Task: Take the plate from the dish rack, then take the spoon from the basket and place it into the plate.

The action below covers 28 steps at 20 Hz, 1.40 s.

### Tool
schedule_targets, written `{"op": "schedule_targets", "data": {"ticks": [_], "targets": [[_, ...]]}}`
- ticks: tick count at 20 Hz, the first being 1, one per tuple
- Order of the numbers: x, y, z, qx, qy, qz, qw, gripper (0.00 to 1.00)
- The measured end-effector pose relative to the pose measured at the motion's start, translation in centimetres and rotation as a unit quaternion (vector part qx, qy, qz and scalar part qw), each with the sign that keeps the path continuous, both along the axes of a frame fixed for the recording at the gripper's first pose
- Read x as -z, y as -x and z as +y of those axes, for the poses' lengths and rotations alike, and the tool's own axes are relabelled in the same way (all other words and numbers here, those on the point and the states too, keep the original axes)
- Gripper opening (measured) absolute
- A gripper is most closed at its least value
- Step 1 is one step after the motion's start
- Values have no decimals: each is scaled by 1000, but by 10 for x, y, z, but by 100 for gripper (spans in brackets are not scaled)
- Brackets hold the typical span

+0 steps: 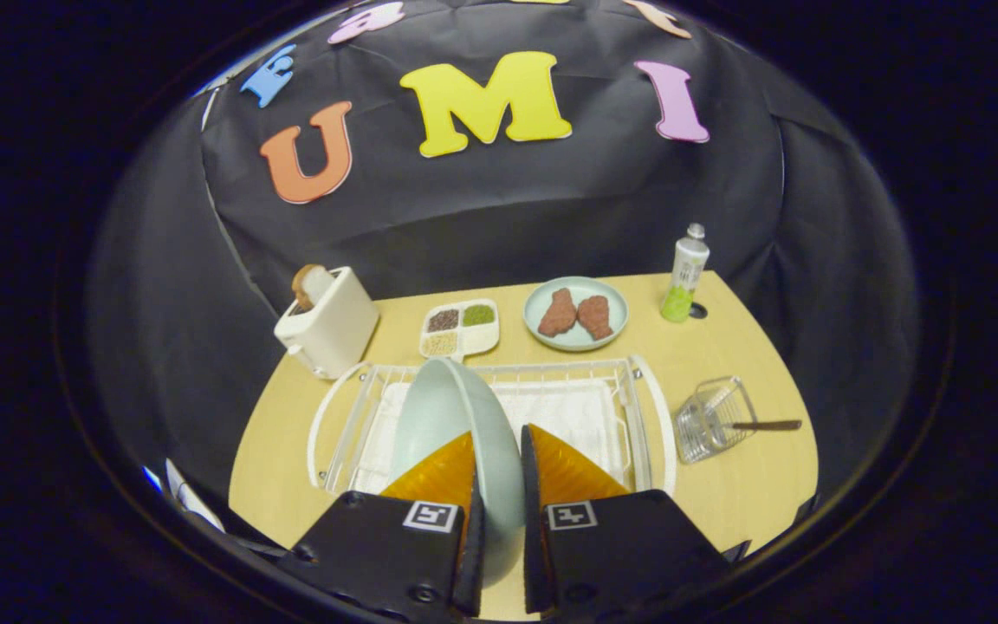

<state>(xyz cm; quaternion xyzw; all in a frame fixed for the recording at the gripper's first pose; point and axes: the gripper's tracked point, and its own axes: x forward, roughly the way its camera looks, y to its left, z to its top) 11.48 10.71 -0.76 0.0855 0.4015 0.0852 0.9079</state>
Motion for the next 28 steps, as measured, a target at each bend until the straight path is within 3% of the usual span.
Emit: {"op": "schedule_targets", "data": {"ticks": [4,8,15,18,23,28], "targets": [[62,79,-18,-7,-54,42,998,24],[127,121,-31,18,-113,99,989,24],[181,124,-42,42,-203,148,967,24],[198,115,-56,60,-217,159,961,28],[210,110,-69,58,-195,160,966,37],[193,108,-83,38,-152,112,981,52]]}}
